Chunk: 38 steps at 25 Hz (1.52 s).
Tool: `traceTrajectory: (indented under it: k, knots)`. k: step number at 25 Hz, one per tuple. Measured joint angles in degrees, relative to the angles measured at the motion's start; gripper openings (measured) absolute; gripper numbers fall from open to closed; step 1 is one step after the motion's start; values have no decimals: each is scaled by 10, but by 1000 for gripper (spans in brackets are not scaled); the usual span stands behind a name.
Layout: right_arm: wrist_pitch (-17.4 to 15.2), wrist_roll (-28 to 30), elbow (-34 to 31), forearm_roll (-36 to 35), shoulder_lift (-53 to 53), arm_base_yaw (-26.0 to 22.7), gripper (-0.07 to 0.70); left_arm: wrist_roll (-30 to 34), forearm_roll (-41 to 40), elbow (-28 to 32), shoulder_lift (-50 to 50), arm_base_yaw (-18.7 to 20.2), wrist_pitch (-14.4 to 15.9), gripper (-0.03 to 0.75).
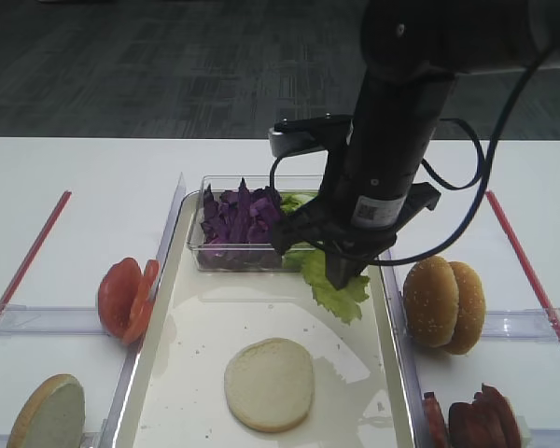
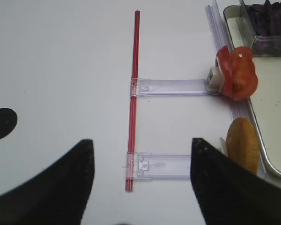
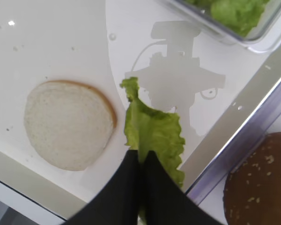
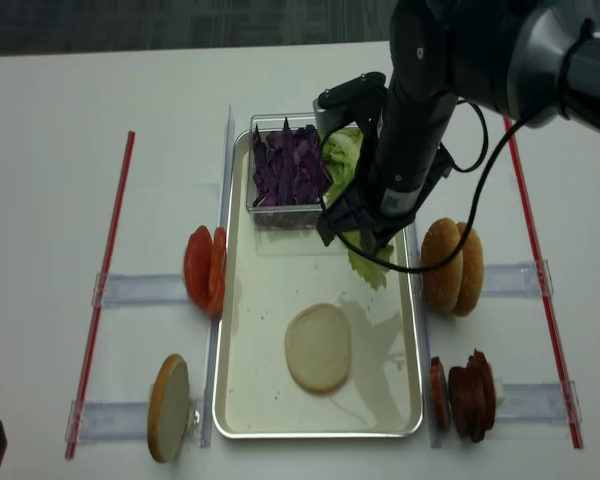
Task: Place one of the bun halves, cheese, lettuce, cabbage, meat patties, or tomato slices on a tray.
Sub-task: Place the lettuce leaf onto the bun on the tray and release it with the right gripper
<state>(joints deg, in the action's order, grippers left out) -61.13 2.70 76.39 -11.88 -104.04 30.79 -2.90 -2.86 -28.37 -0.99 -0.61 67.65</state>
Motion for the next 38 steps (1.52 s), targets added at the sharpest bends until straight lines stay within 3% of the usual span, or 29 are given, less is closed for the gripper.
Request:
traceTrajectory:
  k: [3,11,23,38]
  knots:
    - [24,1,-32,-8,10,18,46,0,0,0,0,0,0,424]
    - [49,4,-45,-24,14,42,46,0,0,0,0,0,0,424]
    - [63,-10,-46,-25,14,115,46,0,0,0,0,0,0,424]
    - [71,-13,-46,-36,-20,135,46,0,0,0,0,0,0,424]
